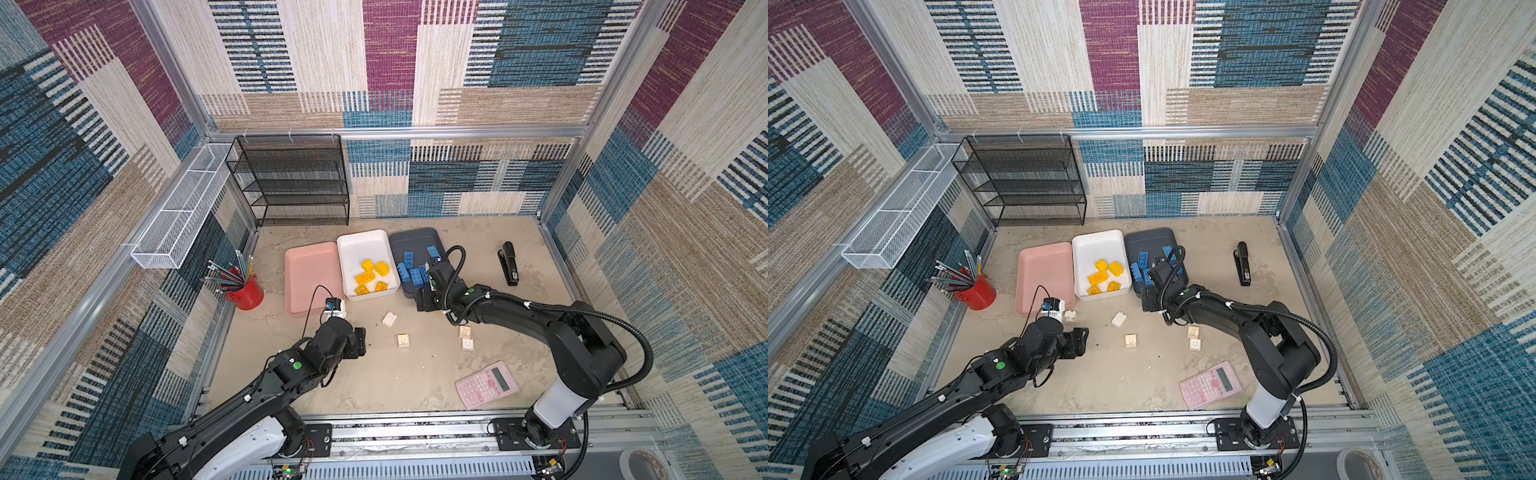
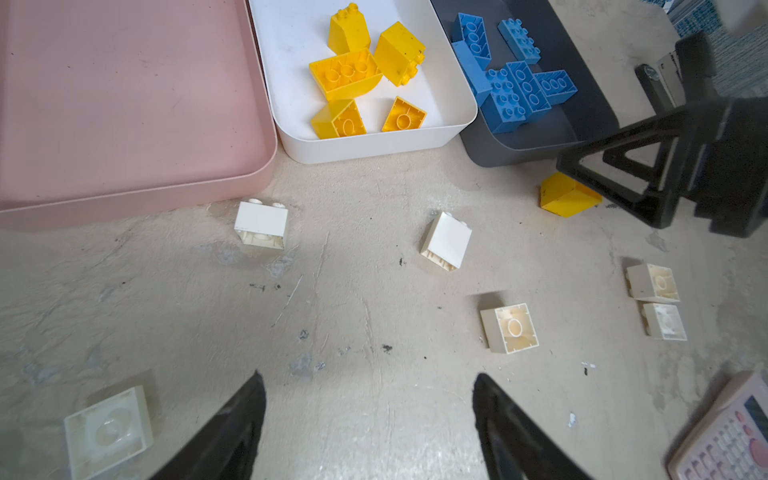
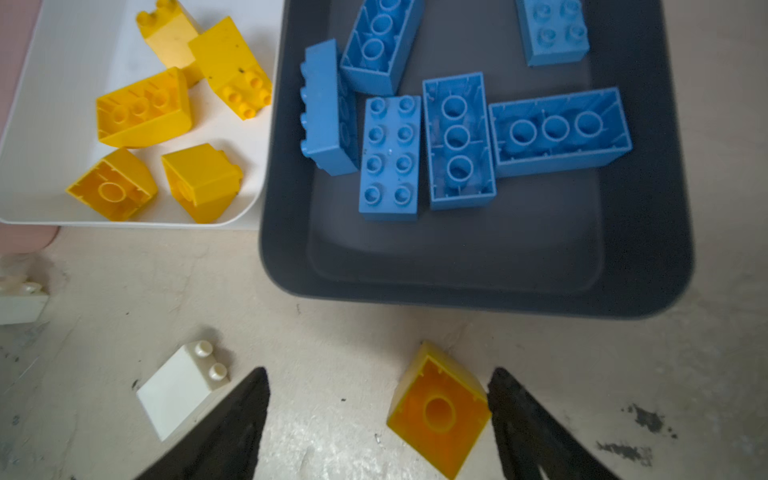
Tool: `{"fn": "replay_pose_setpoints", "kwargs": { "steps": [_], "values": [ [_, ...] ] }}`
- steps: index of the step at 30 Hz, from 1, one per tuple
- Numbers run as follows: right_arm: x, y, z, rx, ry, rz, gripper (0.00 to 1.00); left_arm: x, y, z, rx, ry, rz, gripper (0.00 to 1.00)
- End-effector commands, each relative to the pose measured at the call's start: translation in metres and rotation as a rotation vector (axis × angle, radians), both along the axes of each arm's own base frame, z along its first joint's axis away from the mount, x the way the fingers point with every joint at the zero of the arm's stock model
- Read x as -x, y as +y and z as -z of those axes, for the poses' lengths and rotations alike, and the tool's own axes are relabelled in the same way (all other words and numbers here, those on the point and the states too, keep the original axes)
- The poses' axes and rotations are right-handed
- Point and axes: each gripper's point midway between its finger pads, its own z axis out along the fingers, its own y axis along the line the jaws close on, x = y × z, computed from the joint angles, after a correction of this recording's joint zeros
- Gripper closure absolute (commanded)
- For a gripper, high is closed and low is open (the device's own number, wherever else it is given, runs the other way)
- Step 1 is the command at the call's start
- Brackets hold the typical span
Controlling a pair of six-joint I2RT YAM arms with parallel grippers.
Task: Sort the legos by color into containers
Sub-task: 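Close the right gripper on the yellow brick and lift it, then carry the yellow brick into the white tray with the right gripper, release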
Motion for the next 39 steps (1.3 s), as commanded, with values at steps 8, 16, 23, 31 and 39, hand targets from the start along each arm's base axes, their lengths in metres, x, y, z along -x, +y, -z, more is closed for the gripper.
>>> {"fn": "replay_pose_setpoints", "kwargs": {
  "steps": [8,16,23,31,39],
  "values": [
    [-0.01,0.0,0.023,-0.018,0.04,0.106,0.22,-0.001,-0.006,-0.001,0.034,0.006,0.007,0.21],
    [-0.005,-0.002,0.029,0.02,0.058,0.069,0.28,-0.001,-0.005,0.001,0.031,0.002,0.004,0.21],
    [0.007,0.006,0.036,0.035,0.088,-0.009,0.34,-0.001,-0.006,0.0,0.031,0.005,0.008,0.21],
    [0.01,0.005,0.045,0.083,0.095,-0.024,0.45,-0.002,-0.006,-0.001,0.028,0.005,0.006,0.21],
    [0.01,0.009,0.043,0.091,0.089,-0.03,0.58,0.0,-0.004,-0.003,0.023,0.005,0.003,0.21]
  ]
}}
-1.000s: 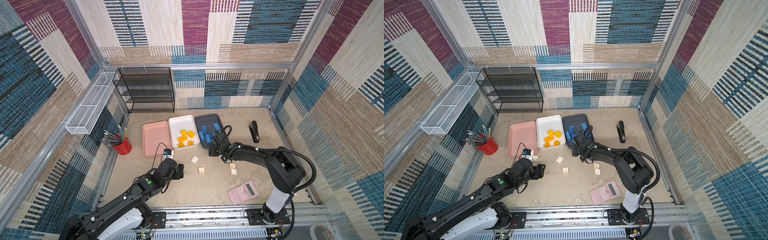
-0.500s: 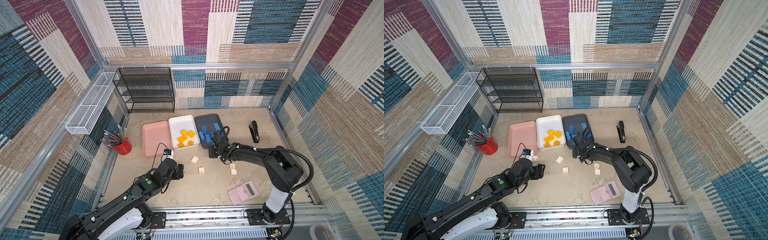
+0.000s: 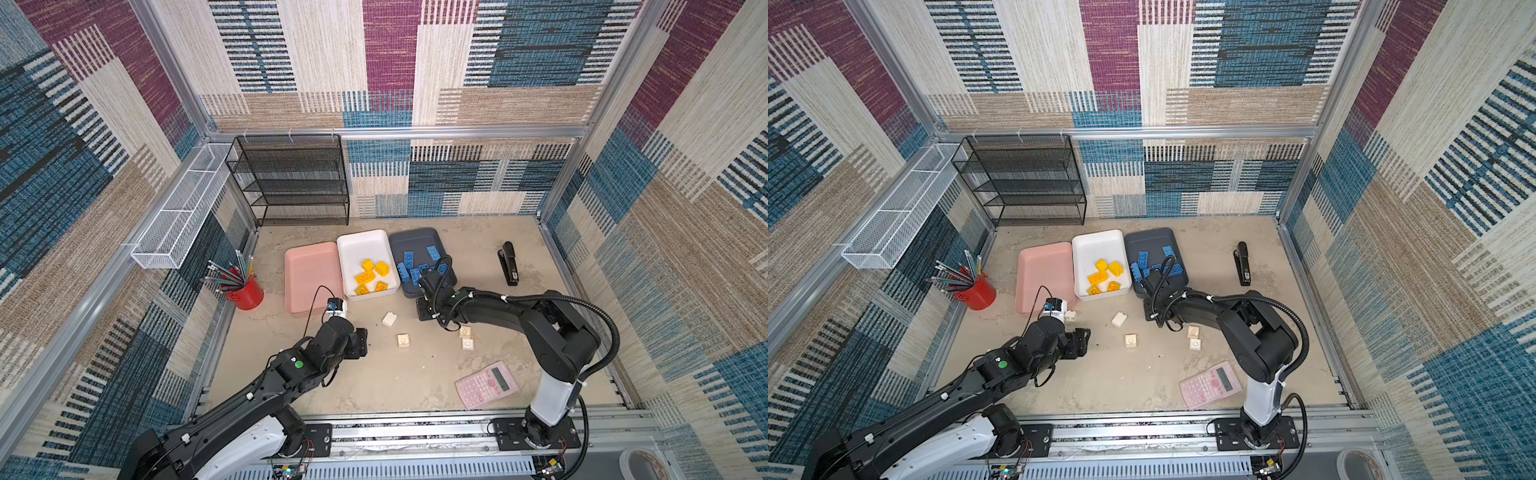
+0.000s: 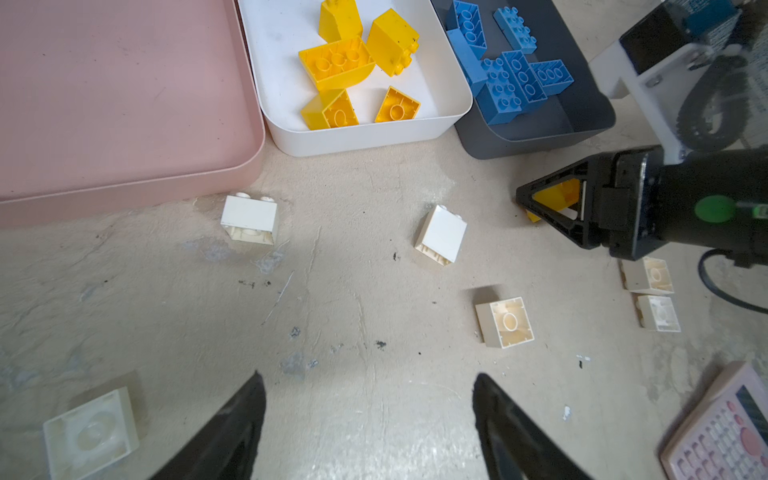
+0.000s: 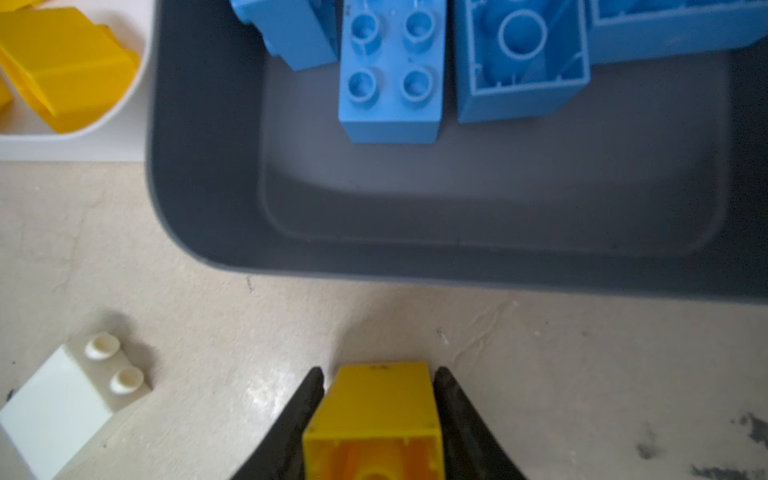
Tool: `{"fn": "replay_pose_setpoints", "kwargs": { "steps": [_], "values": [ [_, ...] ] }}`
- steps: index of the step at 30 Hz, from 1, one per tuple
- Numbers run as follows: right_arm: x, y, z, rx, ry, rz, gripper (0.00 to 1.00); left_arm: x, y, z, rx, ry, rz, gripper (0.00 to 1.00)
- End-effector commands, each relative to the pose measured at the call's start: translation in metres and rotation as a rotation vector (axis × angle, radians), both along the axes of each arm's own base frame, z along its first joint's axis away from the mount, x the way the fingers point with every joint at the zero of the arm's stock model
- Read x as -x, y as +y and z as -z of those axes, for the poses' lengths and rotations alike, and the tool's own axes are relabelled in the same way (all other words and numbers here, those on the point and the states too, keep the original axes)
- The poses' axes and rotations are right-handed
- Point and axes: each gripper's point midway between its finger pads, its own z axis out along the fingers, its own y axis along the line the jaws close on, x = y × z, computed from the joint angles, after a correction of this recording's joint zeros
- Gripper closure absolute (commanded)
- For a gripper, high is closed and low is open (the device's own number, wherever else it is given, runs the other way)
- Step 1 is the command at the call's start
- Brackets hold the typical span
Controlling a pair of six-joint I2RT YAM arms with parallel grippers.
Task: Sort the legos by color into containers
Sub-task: 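Carry the yellow brick into the white tray with the right gripper, release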
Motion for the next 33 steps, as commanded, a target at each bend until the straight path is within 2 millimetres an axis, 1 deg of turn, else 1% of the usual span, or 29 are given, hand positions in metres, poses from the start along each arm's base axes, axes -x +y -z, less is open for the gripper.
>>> {"fn": "replay_pose_setpoints", "kwargs": {
  "steps": [1,2,5,9,11,16,18,20,23,28,29,33],
  "values": [
    [-0.002,0.001,-0.006,0.008,-0.019,-0.003,0.6,-0.002,0.0,-0.007,0.016,-0.012,-0.016,0.21],
    [-0.002,0.002,-0.007,0.007,-0.019,-0.01,0.65,-0.002,0.001,-0.008,0.017,-0.015,-0.016,0.21],
    [-0.002,0.006,-0.013,0.003,-0.023,-0.028,0.66,-0.001,0.003,-0.01,0.014,-0.021,-0.019,0.21],
    [-0.004,0.02,-0.029,-0.046,-0.038,-0.07,0.66,0.0,0.007,-0.012,0.008,-0.029,-0.028,0.21],
    [-0.006,0.03,-0.039,-0.089,-0.044,-0.098,0.67,0.001,0.009,-0.012,0.007,-0.033,-0.033,0.21],
    [-0.015,0.066,-0.074,-0.225,-0.072,-0.188,0.67,0.005,0.014,-0.007,0.006,-0.027,-0.042,0.21],
    [-0.023,0.078,-0.086,-0.254,-0.091,-0.212,0.67,0.007,0.016,-0.005,0.001,-0.024,-0.044,0.21],
    [-0.032,0.09,-0.094,-0.274,-0.103,-0.234,0.67,0.008,0.019,-0.004,-0.003,-0.024,-0.049,0.21],
    [-0.047,0.108,-0.099,-0.295,-0.12,-0.269,0.67,0.01,0.021,-0.001,0.002,-0.024,-0.055,0.21],
    [-0.071,0.14,-0.101,-0.339,-0.12,-0.314,0.67,0.011,0.021,0.002,0.018,-0.021,-0.063,0.21],
    [-0.077,0.147,-0.104,-0.35,-0.126,-0.32,0.66,0.011,0.022,0.003,0.016,-0.019,-0.067,0.2],
    [-0.093,0.161,-0.098,-0.341,-0.12,-0.328,0.65,0.01,0.022,0.003,0.015,-0.017,-0.069,0.2]
  ]
}}
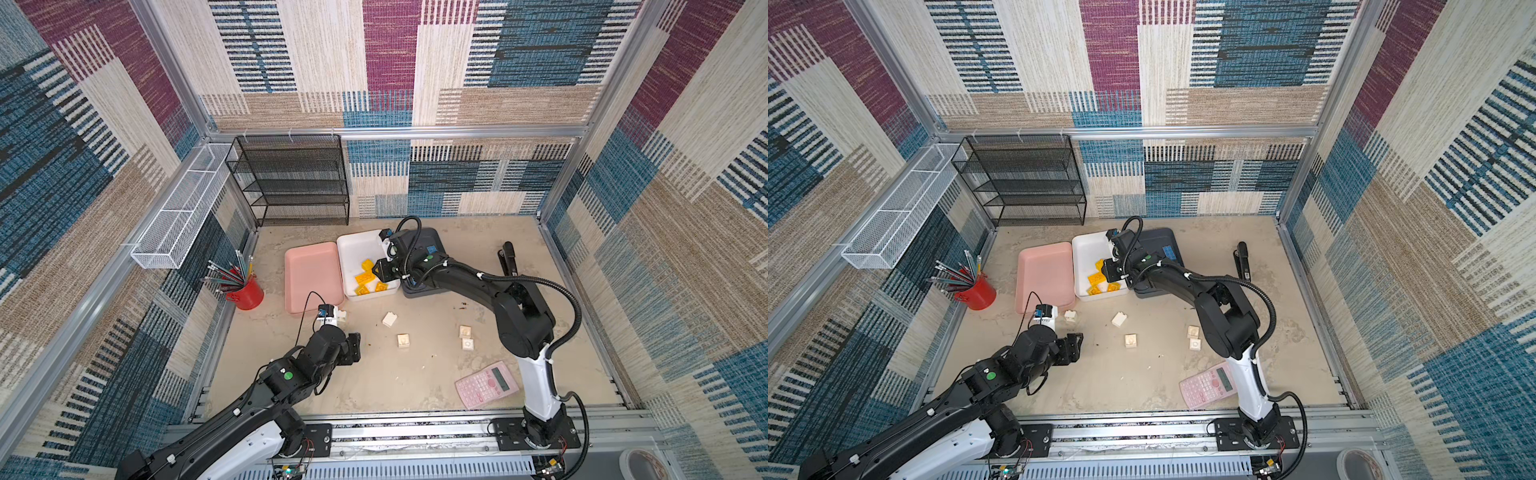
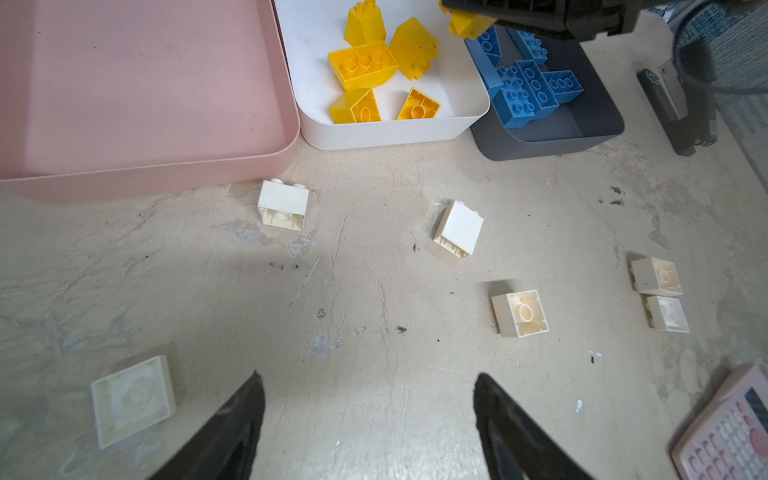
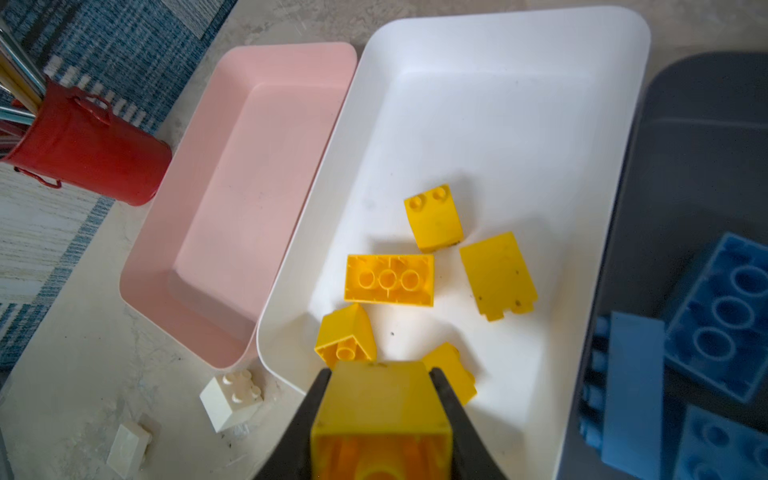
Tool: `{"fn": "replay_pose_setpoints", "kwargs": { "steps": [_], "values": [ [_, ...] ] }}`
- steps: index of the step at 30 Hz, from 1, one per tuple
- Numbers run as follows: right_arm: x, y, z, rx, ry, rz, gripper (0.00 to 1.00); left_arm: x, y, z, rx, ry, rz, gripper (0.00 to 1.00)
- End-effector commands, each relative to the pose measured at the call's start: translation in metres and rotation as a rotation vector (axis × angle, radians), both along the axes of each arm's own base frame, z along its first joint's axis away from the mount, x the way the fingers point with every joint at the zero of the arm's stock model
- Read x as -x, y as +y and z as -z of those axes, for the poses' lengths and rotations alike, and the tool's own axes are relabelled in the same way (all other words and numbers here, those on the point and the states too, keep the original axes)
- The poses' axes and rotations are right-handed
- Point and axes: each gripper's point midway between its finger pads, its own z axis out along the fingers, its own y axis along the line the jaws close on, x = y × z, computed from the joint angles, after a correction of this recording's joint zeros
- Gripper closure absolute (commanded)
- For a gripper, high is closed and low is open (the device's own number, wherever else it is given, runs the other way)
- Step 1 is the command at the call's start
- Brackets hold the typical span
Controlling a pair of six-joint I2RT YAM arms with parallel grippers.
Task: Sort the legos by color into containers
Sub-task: 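Carry the yellow brick into the white tray with the right gripper, release, then withdraw the right arm while the left gripper lowers onto a white brick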
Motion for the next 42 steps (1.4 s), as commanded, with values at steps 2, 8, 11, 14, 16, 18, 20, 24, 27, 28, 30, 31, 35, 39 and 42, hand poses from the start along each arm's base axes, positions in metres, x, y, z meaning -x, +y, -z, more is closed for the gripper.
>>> {"fn": "replay_pose_setpoints", "kwargs": {
  "steps": [2,8,11,14,16,18,20,24,27,28,30,31,35,39,42],
  "values": [
    [-0.011,0.014,0.006,0.007,0.009,-0.031,0.64,-0.002,0.004,0.002,0.004,0.006,-0.039,0.2],
    [-0.023,0.024,0.01,0.015,0.009,-0.037,0.57,-0.004,0.01,0.009,-0.003,0.044,-0.081,0.2],
    [-0.026,0.025,0.008,0.015,-0.002,-0.034,0.46,-0.005,0.013,0.012,-0.012,0.063,-0.102,0.2],
    [-0.027,0.023,0.003,0.018,-0.015,-0.031,0.38,-0.007,0.014,0.013,-0.02,0.077,-0.107,0.2],
    [-0.026,0.021,-0.004,0.014,-0.03,-0.028,0.35,-0.009,0.013,0.016,-0.016,0.098,-0.106,0.19],
    [-0.023,0.019,-0.014,0.002,-0.052,-0.03,0.34,-0.011,0.013,0.022,-0.019,0.141,-0.11,0.19],
    [-0.018,0.014,-0.026,-0.013,-0.081,-0.03,0.33,-0.014,0.016,0.026,-0.027,0.183,-0.124,0.19],
    [0.002,-0.003,-0.059,-0.07,-0.176,-0.038,0.32,-0.022,0.019,0.035,-0.03,0.243,-0.148,0.2],
    [0.023,-0.022,-0.084,-0.113,-0.254,-0.032,0.3,-0.031,0.022,0.039,-0.055,0.267,-0.165,0.21],
    [0.031,-0.029,-0.089,-0.126,-0.274,-0.028,0.29,-0.034,0.023,0.04,-0.07,0.272,-0.174,0.22],
    [0.047,-0.045,-0.094,-0.147,-0.305,-0.016,0.27,-0.041,0.026,0.044,-0.099,0.293,-0.191,0.22],
    [0.055,-0.052,-0.095,-0.159,-0.316,-0.011,0.27,-0.044,0.027,0.046,-0.108,0.305,-0.199,0.22],
    [0.089,-0.08,-0.097,-0.223,-0.357,0.007,0.26,-0.059,0.027,0.051,-0.134,0.334,-0.219,0.22],
    [0.115,-0.104,-0.091,-0.272,-0.388,0.03,0.26,-0.073,0.025,0.056,-0.158,0.361,-0.233,0.24],
    [0.131,-0.115,-0.082,-0.32,-0.377,0.045,0.26,-0.083,0.03,0.058,-0.182,0.366,-0.274,0.27]
  ]
}}
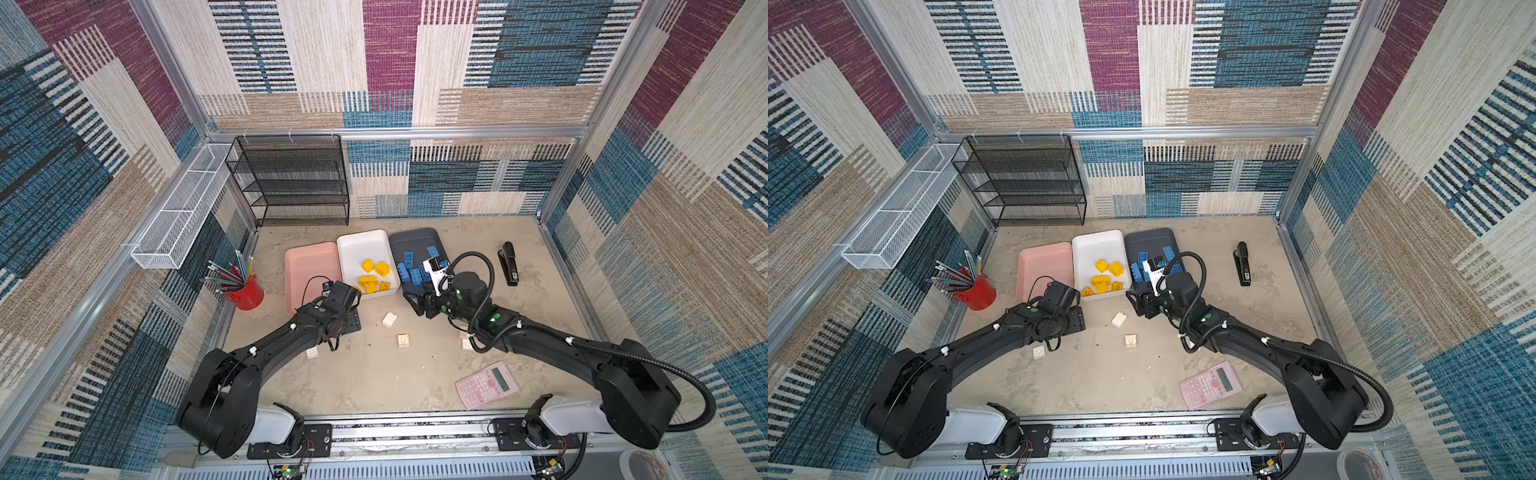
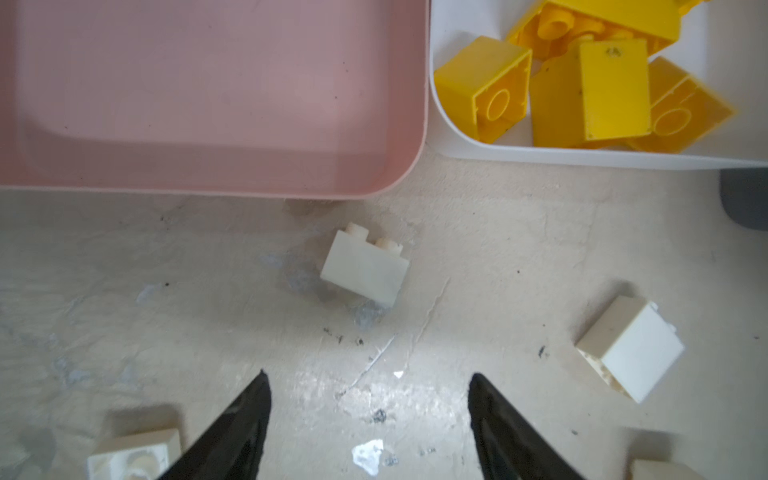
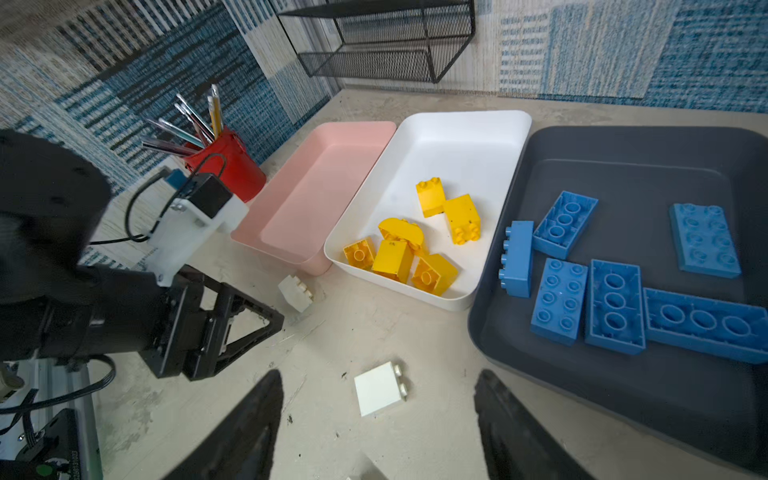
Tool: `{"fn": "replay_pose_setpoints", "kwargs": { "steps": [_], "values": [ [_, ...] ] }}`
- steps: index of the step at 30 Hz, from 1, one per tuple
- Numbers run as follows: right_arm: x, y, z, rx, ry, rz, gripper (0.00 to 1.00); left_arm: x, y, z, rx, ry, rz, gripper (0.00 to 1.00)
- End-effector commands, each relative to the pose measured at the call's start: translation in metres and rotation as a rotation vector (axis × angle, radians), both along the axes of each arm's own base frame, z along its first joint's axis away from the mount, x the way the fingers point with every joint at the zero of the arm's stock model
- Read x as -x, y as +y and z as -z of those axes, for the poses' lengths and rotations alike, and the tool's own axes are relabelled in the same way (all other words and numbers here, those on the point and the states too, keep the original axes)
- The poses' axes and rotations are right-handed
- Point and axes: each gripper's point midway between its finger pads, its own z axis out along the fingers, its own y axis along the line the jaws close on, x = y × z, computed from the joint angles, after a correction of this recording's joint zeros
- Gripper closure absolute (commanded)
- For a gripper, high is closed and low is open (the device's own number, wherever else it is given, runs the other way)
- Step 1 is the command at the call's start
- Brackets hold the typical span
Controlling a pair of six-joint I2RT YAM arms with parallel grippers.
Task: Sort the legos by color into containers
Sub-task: 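Withdraw the right arm while the left gripper lowers onto a white brick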
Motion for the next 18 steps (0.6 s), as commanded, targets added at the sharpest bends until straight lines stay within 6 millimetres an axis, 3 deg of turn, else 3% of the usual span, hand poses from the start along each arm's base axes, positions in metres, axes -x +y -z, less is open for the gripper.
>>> {"fn": "replay_pose_setpoints", "kwargs": {
  "steps": [1,6,18],
  "values": [
    [0.008,-0.003,-0.02,-0.137,-0.062,0.007,0.27,-0.01,0.006,-0.001,-0.04,-0.005,-0.031,0.28],
    [0.022,-0.011,-0.004,-0.163,-0.044,0.0,0.27,-0.02,0.014,0.003,-0.083,0.004,-0.074,0.3],
    [0.027,-0.009,-0.011,-0.196,-0.047,-0.027,0.27,-0.038,0.015,0.014,-0.094,0.031,-0.1,0.3]
  ]
}}
